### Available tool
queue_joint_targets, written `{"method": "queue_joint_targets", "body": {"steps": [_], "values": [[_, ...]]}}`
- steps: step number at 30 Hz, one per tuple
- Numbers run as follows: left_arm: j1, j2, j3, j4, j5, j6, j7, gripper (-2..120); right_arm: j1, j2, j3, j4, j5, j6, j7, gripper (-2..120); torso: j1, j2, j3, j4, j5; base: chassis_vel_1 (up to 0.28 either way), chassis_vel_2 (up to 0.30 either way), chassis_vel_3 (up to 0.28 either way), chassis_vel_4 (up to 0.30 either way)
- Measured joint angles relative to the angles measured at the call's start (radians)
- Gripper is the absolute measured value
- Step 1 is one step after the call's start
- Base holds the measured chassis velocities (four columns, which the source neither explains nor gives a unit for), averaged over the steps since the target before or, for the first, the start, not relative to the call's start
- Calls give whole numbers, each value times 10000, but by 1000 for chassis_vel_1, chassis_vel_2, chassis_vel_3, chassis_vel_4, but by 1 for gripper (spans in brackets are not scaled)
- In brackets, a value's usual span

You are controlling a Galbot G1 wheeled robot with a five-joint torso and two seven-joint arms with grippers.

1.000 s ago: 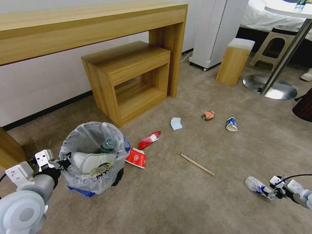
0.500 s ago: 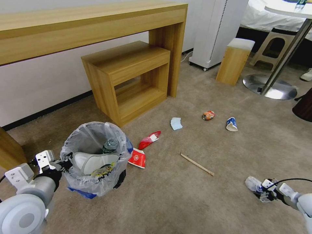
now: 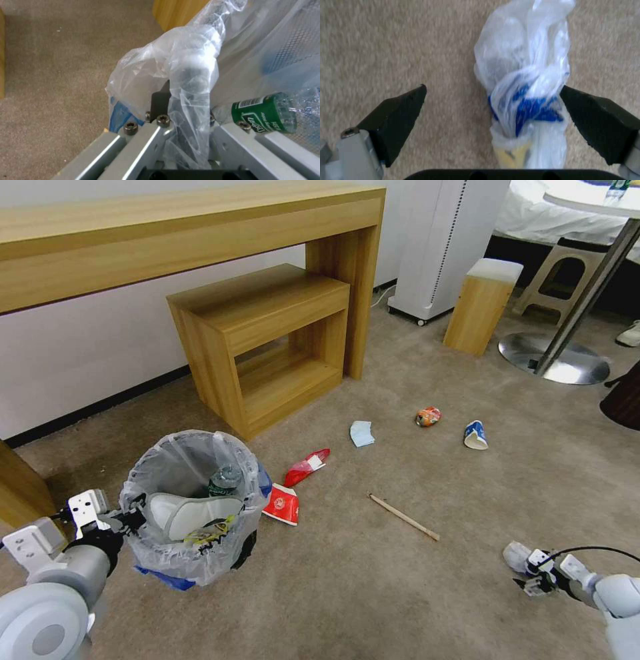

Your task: Pick up the trash bin and place the garbage on the floor into it.

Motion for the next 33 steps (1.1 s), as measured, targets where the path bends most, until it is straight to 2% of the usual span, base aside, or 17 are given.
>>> {"method": "queue_joint_targets", "body": {"steps": [4,8,10,14,17,18,21,22,25,28,30,33], "values": [[-20,-1,33,-1,-1,1,-2,0,-103,1,97,10,-92,-18,23,100,0,0,0,-1,0,0,0,0,0],[-23,-5,58,1,-7,1,0,0,-224,-11,240,91,-181,-63,69,89,0,0,0,0,0,0,0,0,0],[-20,19,43,9,-43,1,10,0,-311,-37,348,121,-209,-79,91,78,0,0,0,0,0,0,0,0,0],[-5,47,15,16,-67,1,25,0,-374,-63,449,140,-232,-85,100,69,0,0,-1,0,0,0,0,0,0],[52,59,-3,16,-96,-1,65,0,-442,-76,602,164,-266,-104,160,53,0,0,0,0,0,0,0,0,0],[52,59,-3,16,-96,-1,65,0,-442,-76,602,164,-266,-104,160,53,0,0,0,0,0,0,0,0,0],[138,85,-59,-5,-119,-16,100,0,-442,-78,688,132,-246,-229,480,39,0,0,-1,-1,0,0,0,0,0],[138,85,-59,-5,-119,-16,100,0,-442,-78,688,132,-246,-229,480,39,0,0,-1,-1,0,0,0,0,0],[204,144,-170,-26,-200,-23,112,0,-401,-77,701,80,-134,-389,719,24,0,0,-1,0,0,0,0,0,0],[225,168,-215,-26,-230,-29,114,0,-379,-71,702,68,-127,-421,743,19,0,0,0,0,0,0,0,0,0],[254,191,-246,-19,-257,-41,126,0,-351,-56,702,45,-123,-457,771,6,0,0,-1,0,0,0,0,0,0],[259,191,-244,5,-260,-45,140,0,-341,-50,703,40,-115,-464,792,0,0,0,-1,0,0,0,0,0,0]]}}
